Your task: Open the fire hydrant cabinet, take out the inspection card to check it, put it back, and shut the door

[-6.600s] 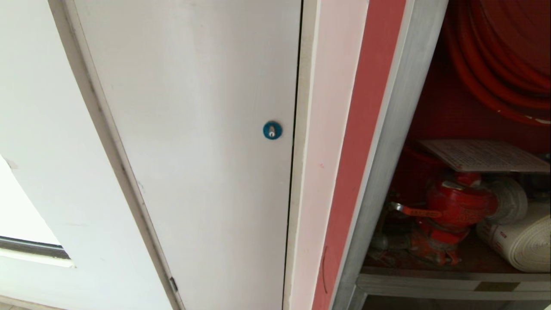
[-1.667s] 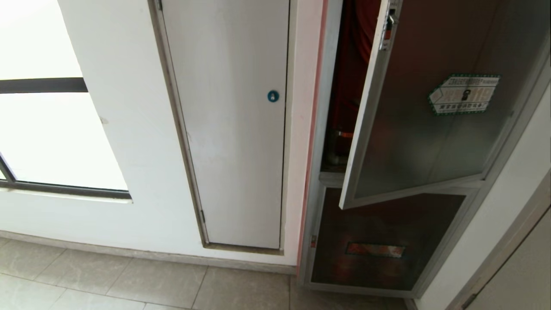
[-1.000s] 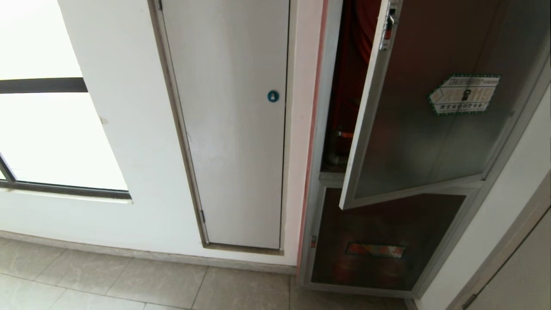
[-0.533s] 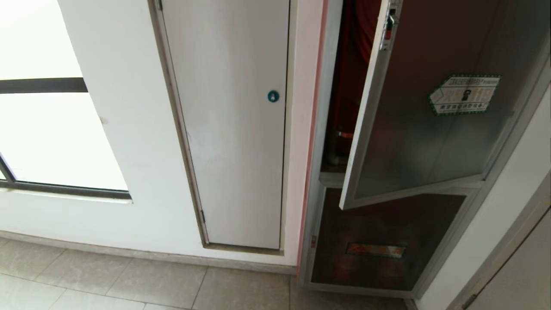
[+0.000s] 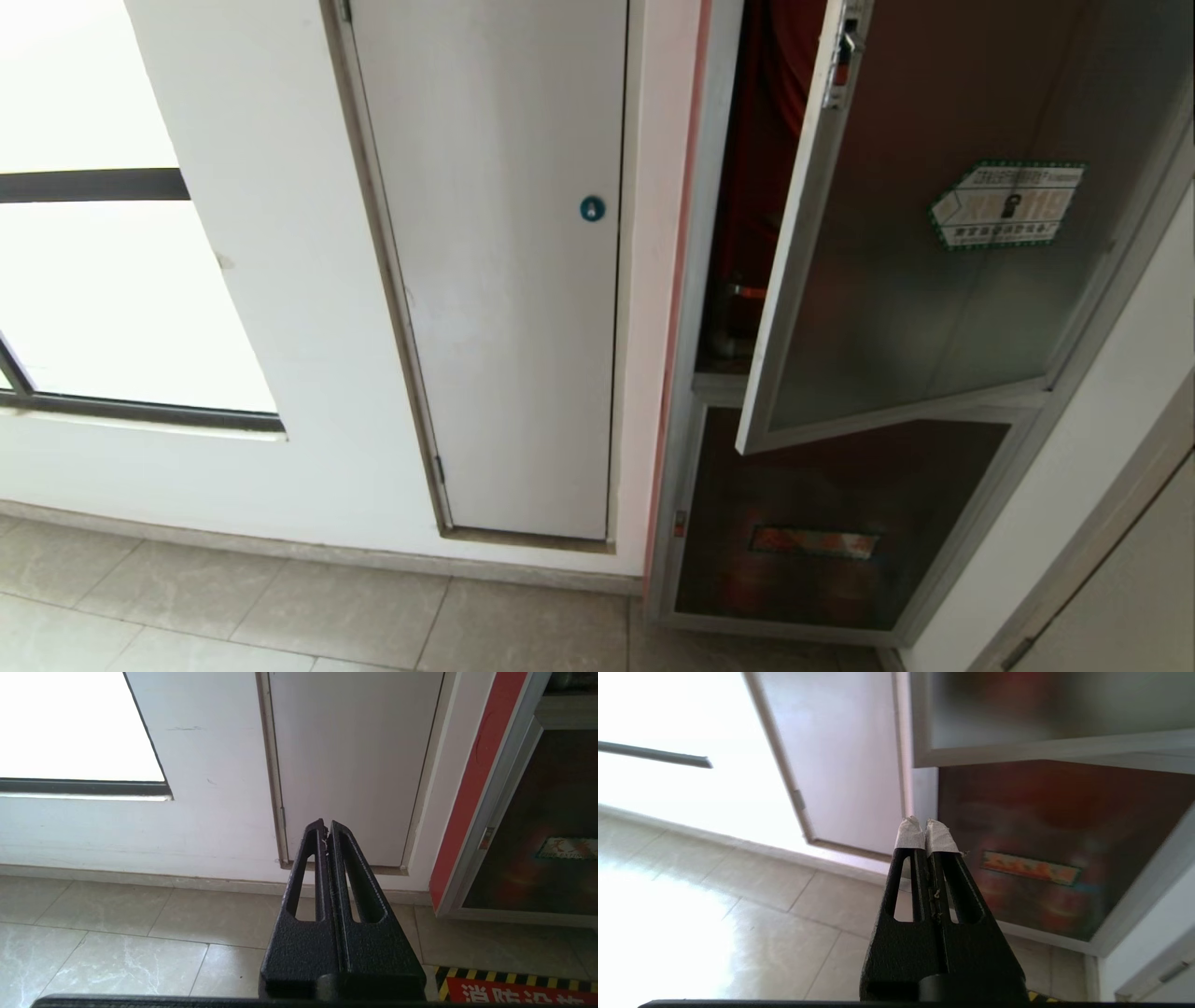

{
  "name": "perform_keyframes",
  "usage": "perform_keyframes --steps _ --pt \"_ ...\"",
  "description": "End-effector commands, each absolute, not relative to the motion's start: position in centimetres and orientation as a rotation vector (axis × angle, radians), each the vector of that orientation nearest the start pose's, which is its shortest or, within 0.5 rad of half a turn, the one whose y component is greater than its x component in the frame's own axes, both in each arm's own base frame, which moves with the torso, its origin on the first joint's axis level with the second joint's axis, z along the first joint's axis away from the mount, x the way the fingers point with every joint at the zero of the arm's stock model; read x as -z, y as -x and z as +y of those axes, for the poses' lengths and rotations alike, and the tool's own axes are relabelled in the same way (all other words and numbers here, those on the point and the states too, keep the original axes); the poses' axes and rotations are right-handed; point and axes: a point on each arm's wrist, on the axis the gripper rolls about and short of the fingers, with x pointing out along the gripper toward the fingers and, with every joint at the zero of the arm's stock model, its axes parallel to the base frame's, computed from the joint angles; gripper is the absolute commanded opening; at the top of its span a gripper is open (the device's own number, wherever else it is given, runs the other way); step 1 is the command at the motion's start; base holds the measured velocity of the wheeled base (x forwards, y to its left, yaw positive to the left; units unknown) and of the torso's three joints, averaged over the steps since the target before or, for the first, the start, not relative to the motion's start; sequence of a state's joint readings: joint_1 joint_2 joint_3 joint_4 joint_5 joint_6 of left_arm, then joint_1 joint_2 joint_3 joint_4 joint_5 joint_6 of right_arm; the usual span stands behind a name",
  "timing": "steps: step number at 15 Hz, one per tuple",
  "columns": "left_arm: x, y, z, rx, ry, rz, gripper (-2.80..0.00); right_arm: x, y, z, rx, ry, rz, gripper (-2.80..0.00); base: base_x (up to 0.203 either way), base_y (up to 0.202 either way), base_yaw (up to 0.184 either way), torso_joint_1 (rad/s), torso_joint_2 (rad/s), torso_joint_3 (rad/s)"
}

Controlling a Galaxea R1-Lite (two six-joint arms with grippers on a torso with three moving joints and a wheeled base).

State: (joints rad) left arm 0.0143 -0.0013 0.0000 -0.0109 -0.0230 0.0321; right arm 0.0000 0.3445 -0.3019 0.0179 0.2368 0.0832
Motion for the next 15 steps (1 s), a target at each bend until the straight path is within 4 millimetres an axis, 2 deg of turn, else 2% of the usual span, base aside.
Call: perform_keyframes --steps 1,3,8,11,15 --pt "-7.5 2.2 -0.1 0.008 -0.032 -0.006 -2.8 -18.6 -3.5 0.6 -0.274 -0.109 0.192 -2.8 0.0 0.0 0.0 0.0 0.0 0.0" --pt "-7.5 2.2 -0.1 0.008 -0.032 -0.005 -2.8 -20.5 -6.6 0.7 -0.323 -0.116 0.212 -2.8 0.0 0.0 0.0 0.0 0.0 0.0" --pt "-7.5 2.2 -0.1 0.009 -0.032 -0.006 -2.8 -23.5 -14.9 2.0 -0.434 -0.126 0.218 -2.8 0.0 0.0 0.0 0.0 0.0 0.0" --pt "-7.5 2.2 -0.1 0.008 -0.032 -0.006 -2.8 -24.7 -19.7 5.7 -0.47 -0.149 0.217 -2.8 0.0 0.0 0.0 0.0 0.0 0.0" --pt "-7.5 2.2 -0.1 0.008 -0.032 -0.005 -2.8 -24.0 -26.2 11.6 -0.36 -0.156 0.156 -2.8 0.0 0.0 0.0 0.0 0.0 0.0"
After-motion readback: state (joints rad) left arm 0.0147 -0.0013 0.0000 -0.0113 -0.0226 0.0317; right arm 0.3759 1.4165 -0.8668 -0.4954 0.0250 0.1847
